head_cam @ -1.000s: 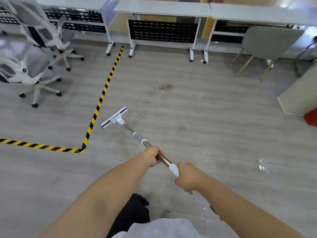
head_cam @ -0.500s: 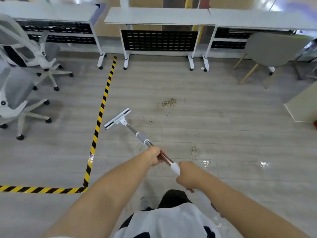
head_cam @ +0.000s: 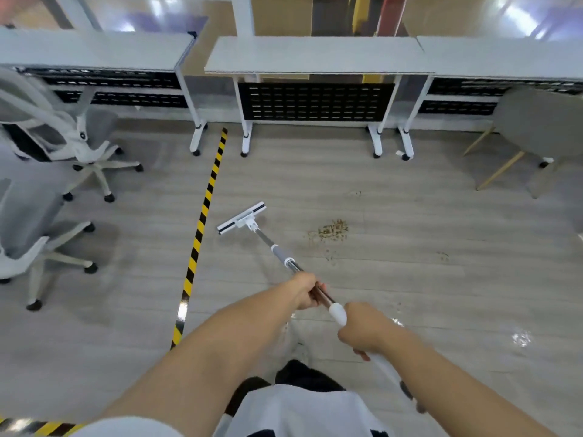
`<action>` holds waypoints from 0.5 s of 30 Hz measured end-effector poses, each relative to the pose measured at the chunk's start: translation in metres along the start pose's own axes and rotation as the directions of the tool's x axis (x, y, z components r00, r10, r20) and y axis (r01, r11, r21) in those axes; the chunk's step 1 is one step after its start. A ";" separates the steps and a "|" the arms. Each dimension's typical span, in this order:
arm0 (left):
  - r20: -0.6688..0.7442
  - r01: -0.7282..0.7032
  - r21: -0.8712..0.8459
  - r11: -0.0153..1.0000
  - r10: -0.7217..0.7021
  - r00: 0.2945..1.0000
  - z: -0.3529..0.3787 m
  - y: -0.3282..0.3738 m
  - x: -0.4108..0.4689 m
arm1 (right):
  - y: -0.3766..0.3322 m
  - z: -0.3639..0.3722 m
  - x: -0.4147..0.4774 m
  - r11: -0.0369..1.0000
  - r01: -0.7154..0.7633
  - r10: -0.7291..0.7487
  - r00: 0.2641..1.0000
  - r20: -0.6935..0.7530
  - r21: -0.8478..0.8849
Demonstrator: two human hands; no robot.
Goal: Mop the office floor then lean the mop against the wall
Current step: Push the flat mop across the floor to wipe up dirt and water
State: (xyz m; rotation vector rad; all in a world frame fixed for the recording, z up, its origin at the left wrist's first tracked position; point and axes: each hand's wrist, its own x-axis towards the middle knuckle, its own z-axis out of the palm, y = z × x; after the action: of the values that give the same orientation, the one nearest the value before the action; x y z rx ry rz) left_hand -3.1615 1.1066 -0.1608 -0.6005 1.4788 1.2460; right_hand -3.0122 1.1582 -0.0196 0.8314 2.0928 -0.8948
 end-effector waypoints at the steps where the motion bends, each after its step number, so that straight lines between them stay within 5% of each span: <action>1: 0.004 0.002 -0.011 1.000 -0.002 1.000 0.002 0.021 0.007 | -0.011 -0.016 0.012 1.000 0.006 -0.006 1.000 0.000 0.012; 15: 0.001 -0.070 0.134 0.989 0.070 0.998 -0.035 0.275 0.111 | -0.183 -0.157 0.187 0.997 -0.024 0.025 1.000 -0.016 0.075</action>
State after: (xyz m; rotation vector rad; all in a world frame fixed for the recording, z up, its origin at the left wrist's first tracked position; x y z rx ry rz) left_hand -3.4481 1.1917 -0.1620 -0.4655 1.5847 1.1887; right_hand -3.3081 1.2317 -0.0257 0.9046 2.0699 -0.9612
